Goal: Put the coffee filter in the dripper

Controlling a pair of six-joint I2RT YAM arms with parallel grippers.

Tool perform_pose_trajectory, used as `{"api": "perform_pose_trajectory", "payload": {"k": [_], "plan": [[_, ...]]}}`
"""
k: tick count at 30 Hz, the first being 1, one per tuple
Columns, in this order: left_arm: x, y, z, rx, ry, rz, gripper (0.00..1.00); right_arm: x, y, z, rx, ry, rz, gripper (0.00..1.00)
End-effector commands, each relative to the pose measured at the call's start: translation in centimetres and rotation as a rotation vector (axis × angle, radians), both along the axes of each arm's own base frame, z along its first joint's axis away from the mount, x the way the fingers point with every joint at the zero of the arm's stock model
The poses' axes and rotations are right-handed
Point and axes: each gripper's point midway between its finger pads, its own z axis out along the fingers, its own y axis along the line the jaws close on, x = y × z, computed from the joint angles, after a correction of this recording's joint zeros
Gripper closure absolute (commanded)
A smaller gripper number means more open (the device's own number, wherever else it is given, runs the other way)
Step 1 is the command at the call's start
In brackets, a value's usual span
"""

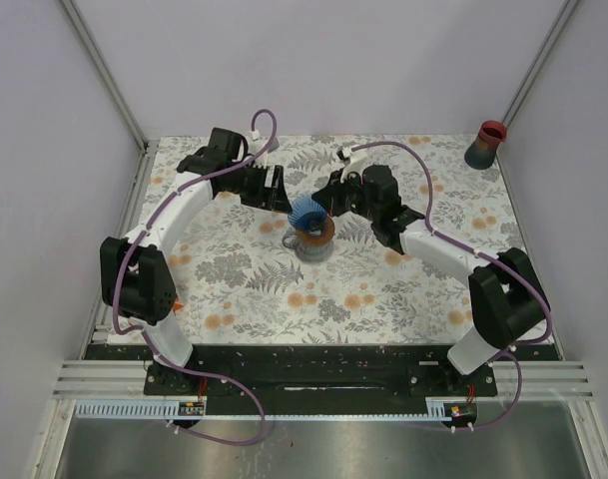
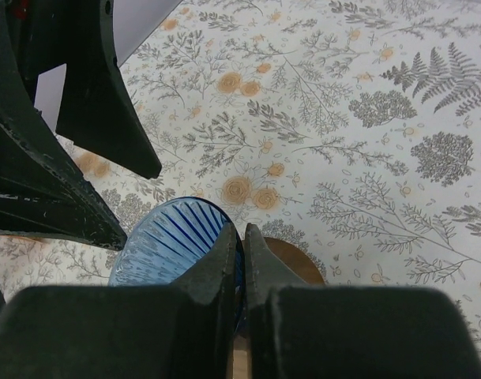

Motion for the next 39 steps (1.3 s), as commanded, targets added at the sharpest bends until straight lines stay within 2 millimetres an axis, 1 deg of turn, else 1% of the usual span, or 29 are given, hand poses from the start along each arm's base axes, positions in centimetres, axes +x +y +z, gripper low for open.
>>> {"api": "perform_pose_trajectory", "payload": {"k": [1, 4, 6, 10, 13, 18, 21, 25, 30, 39], "plan": [[0.4, -1.6, 1.1, -0.049, -0.023, -0.028, 0.25, 0.4, 0.0, 1.0, 0.106, 0.002, 0.008, 1.00], [0.1, -2.1, 1.0, -0.059, -0.007, -0.041, 0.29, 0.6, -0.4, 0.6, 0.120, 0.012, -0.004, 1.00], [0.1, -2.2, 0.6, -0.053, -0.003, -0.041, 0.34, 0.8, -0.9, 0.3, 0.120, 0.013, -0.014, 1.00], [-0.2, -2.6, -0.2, -0.054, 0.017, -0.048, 0.44, 1.0, -1.4, -1.2, 0.117, 0.045, -0.013, 1.00], [-0.4, -3.0, -0.9, -0.050, 0.038, -0.054, 0.46, 0.9, -1.2, -2.2, 0.132, 0.071, 0.004, 1.00], [0.0, -3.0, -2.1, -0.024, 0.050, -0.039, 0.48, 0.9, -0.7, -3.7, 0.132, 0.100, 0.028, 1.00], [0.0, -3.0, -2.2, -0.025, 0.055, -0.040, 0.53, 0.9, -0.8, -4.3, 0.118, 0.089, 0.025, 1.00], [-0.4, -3.1, -3.1, -0.016, 0.077, -0.045, 0.57, 0.6, -1.1, -6.0, 0.087, 0.108, 0.022, 1.00], [-0.6, -2.7, -4.4, 0.012, 0.096, -0.038, 0.64, 0.3, -1.7, -8.8, 0.058, 0.196, -0.013, 1.00], [-1.0, -1.7, -6.9, 0.068, 0.128, -0.022, 0.65, -0.8, -2.9, -13.2, 0.000, 0.341, -0.074, 1.00]]}}
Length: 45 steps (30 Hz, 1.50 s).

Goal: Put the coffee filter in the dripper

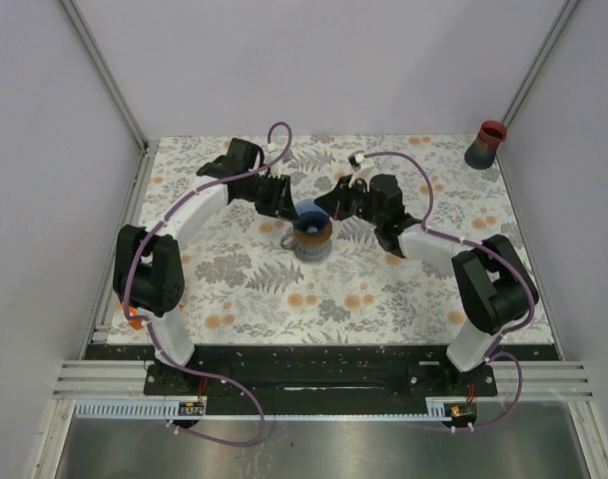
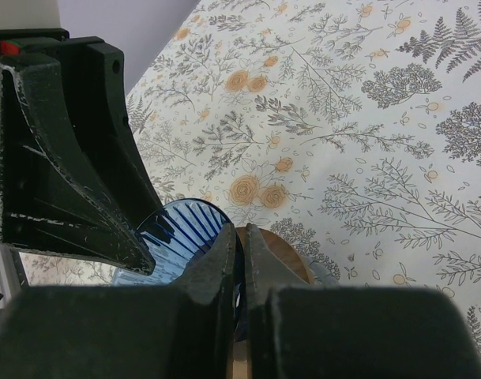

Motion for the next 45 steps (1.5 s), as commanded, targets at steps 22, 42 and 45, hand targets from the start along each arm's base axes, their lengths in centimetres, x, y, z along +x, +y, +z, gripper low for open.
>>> {"api": "perform_pose_trajectory", "payload": {"k": [22, 42, 45], "plan": [[-0.4, 1.0, -1.7, 0.068, 0.001, -0.011, 0.66, -2.1, -2.8, -10.2, -0.149, 0.317, -0.051, 1.00], [1.4, 1.0, 4.2, 0.069, -0.139, -0.019, 0.38, 1.0, -0.5, 7.7, -0.119, 0.077, 0.056, 0.20], [2.0, 1.9, 5.4, 0.092, -0.185, -0.013, 0.27, 2.0, -2.5, 10.5, -0.147, 0.063, 0.015, 0.11]]}}
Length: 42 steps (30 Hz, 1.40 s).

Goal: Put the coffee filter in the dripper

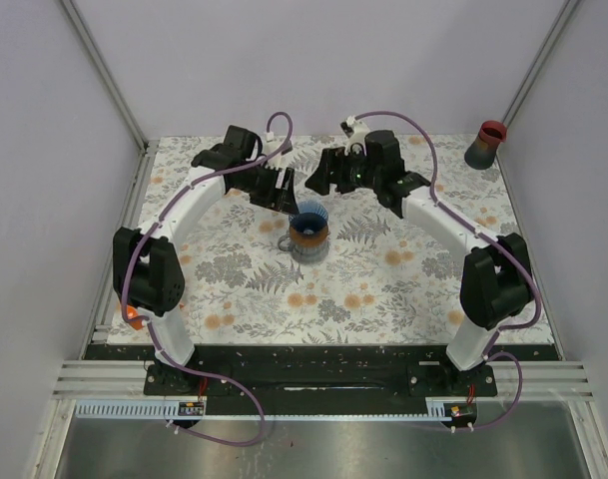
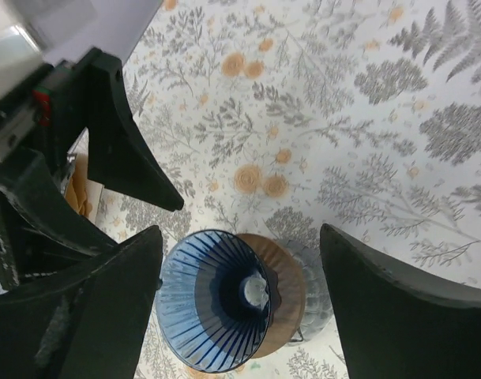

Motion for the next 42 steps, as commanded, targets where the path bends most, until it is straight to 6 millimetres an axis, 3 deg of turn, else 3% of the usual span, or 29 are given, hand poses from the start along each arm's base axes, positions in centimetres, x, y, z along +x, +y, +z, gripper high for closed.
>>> {"api": "perform_pose_trajectory", "payload": {"k": [1, 5, 10, 18, 21, 22, 23, 25, 30, 34, 36, 42], "plan": [[1.6, 1.3, 3.8, 0.024, -0.136, 0.008, 0.23, 0.8, -3.7, 6.6, -0.042, -0.073, -0.041, 0.11], [2.6, 3.1, 5.7, 0.049, -0.207, 0.046, 0.16, 3.4, -9.9, 8.3, -0.136, -0.018, -0.212, 0.11], [3.3, 5.1, 7.2, 0.085, -0.276, 0.080, 0.13, 5.3, -17.4, 7.5, -0.300, 0.045, -0.437, 0.12], [3.4, 7.7, 7.2, 0.129, -0.297, 0.128, 0.11, 7.0, -25.4, 7.7, -0.361, 0.077, -0.660, 0.12], [3.1, 8.4, 6.4, 0.141, -0.279, 0.138, 0.11, 8.1, -28.7, 7.8, -0.340, 0.102, -0.744, 0.12], [3.0, 8.6, 5.9, 0.146, -0.268, 0.141, 0.11, 8.4, -28.9, 7.6, -0.337, 0.114, -0.753, 0.12], [2.8, 8.8, 5.5, 0.153, -0.260, 0.141, 0.11, 8.6, -30.7, 7.4, -0.330, 0.131, -0.791, 0.12], [2.4, 8.9, 4.5, 0.166, -0.244, 0.125, 0.11, 8.9, -31.4, 7.0, -0.335, 0.143, -0.801, 0.12], [1.6, 9.7, 2.2, 0.213, -0.211, 0.102, 0.11, 8.9, -30.3, 5.9, -0.308, 0.170, -0.747, 0.13], [0.7, 11.7, 0.8, 0.280, -0.191, 0.106, 0.11, 8.4, -29.8, 5.4, -0.287, 0.177, -0.731, 0.14], [0.4, 13.7, 0.5, 0.344, -0.192, 0.124, 0.11, 8.1, -29.4, 5.2, -0.271, 0.178, -0.712, 0.14], [-1.5, 22.1, -0.2, 0.551, -0.159, 0.255, 0.09, 7.6, -28.7, 4.9, -0.243, 0.188, -0.692, 0.15]]}}
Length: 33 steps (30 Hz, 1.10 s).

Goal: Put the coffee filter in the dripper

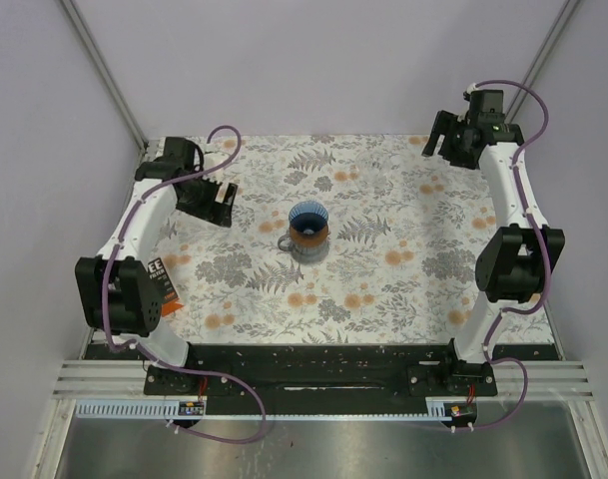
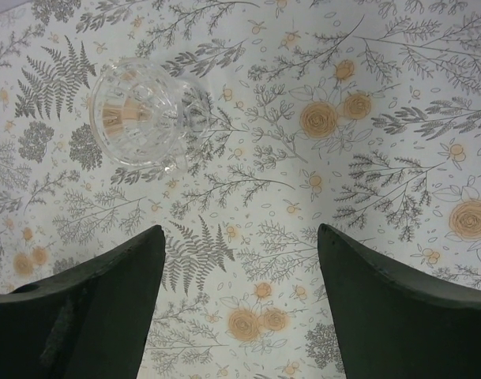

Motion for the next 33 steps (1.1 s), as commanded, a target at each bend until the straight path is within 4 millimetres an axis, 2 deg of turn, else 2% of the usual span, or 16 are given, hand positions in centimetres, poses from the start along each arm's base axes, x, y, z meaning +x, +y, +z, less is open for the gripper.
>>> {"api": "perform_pose_trajectory", "payload": {"k": [1, 6, 8, 10, 11, 15, 17, 20, 23, 25, 28, 33], "plan": [[-1.7, 8.2, 1.5, 0.183, -0.041, 0.135, 0.08, -0.4, 1.2, 3.7, 0.044, -0.107, 0.025, 0.16], [-4.4, 14.2, -0.4, 0.268, 0.057, 0.318, 0.07, -0.7, 2.0, 3.2, 0.080, -0.091, 0.044, 0.16], [-5.3, 15.0, -1.3, 0.271, 0.076, 0.385, 0.05, -0.7, 2.3, 3.0, 0.084, -0.091, 0.048, 0.17], [-5.6, 15.0, -1.8, 0.256, 0.066, 0.441, 0.05, -0.8, 2.6, 3.1, 0.087, -0.091, 0.051, 0.17], [-5.5, 14.8, -2.1, 0.228, 0.055, 0.499, 0.01, -0.9, 2.8, 3.3, 0.091, -0.092, 0.051, 0.17], [-5.0, 17.0, -2.2, 0.248, -0.044, 0.765, 0.01, -1.2, 3.3, 3.8, 0.067, -0.101, 0.052, 0.18], [-5.2, 18.4, -1.6, 0.287, -0.072, 0.878, 0.01, -1.7, 4.8, 3.8, 0.040, -0.102, 0.074, 0.18], [-6.3, 18.5, -2.1, 0.301, -0.015, 0.939, 0.01, -2.5, 5.6, 3.4, 0.016, -0.102, 0.071, 0.17], [-8.0, 17.4, -4.2, 0.336, 0.078, 0.916, 0.01, -3.0, 6.8, 2.8, 0.019, -0.111, 0.088, 0.17], [-9.0, 17.2, -5.5, 0.432, 0.122, 0.878, 0.01, -3.2, 7.3, 2.1, 0.020, -0.108, 0.096, 0.17], [-10.3, 18.6, -6.6, 0.556, 0.140, 0.890, 0.01, -3.5, 7.4, 1.3, -0.002, -0.082, 0.109, 0.16], [-11.0, 19.6, -7.6, 0.593, 0.165, 0.902, 0.02, -3.8, 7.5, 1.5, -0.013, -0.089, 0.119, 0.16]]}}
